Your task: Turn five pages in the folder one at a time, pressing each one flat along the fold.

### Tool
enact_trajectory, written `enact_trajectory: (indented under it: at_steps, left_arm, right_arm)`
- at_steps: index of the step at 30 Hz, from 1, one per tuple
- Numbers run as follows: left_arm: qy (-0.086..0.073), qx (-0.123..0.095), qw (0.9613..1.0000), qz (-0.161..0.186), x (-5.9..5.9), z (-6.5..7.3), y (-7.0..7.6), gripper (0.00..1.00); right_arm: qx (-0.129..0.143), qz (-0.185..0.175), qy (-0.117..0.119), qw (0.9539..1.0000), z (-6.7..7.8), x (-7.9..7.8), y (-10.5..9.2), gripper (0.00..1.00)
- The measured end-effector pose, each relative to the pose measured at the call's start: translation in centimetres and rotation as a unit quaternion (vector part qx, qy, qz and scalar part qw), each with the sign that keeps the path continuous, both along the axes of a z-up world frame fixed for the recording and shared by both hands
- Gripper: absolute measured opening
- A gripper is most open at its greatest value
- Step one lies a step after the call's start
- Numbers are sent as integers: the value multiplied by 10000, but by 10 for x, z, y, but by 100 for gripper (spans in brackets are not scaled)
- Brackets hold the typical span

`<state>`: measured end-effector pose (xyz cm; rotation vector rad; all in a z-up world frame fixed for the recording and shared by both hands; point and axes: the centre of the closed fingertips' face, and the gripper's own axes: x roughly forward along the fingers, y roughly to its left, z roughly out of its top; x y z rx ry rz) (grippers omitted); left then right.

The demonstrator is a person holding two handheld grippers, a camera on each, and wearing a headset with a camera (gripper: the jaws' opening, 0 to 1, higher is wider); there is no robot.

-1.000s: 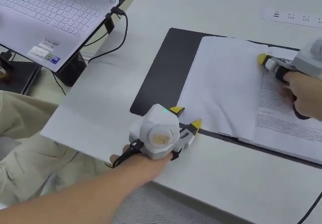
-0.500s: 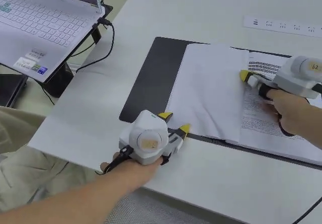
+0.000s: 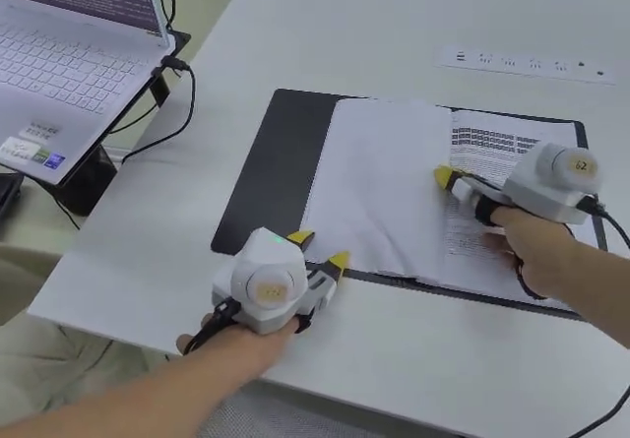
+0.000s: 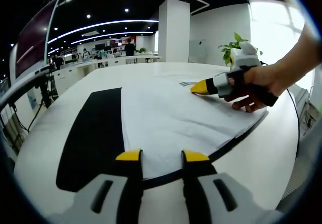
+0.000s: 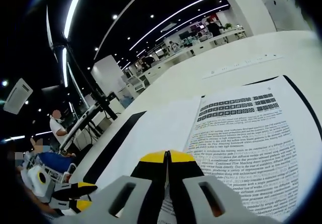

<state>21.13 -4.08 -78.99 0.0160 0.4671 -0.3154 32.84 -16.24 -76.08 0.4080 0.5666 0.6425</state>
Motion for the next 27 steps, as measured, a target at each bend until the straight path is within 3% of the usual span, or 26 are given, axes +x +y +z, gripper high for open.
enact_trajectory:
  at_steps: [4, 10, 16, 21, 27]
  left_arm:
    - [-2, 12, 10000, -9, 0, 0, 0, 29]
    - [3, 25, 10000, -18, 1, -1, 1, 29]
    - [-19, 25, 10000, -23, 1, -2, 1, 29]
    - [-36, 30, 10000, -33, 1, -1, 0, 29]
    - [-39, 46, 10000, -45, 0, 1, 0, 29]
  right_arm:
    - [-172, 460, -21, 9988, -5, -22, 7, 0]
    - [-96, 387, 17, 9992, -6, -38, 4, 0]
    - [-196, 737, -6, 9971, -11, -70, 6, 0]
    - [-153, 746, 123, 9970, -17, -76, 0, 0]
    - [-156, 815, 169, 9964, -20, -99, -2, 0]
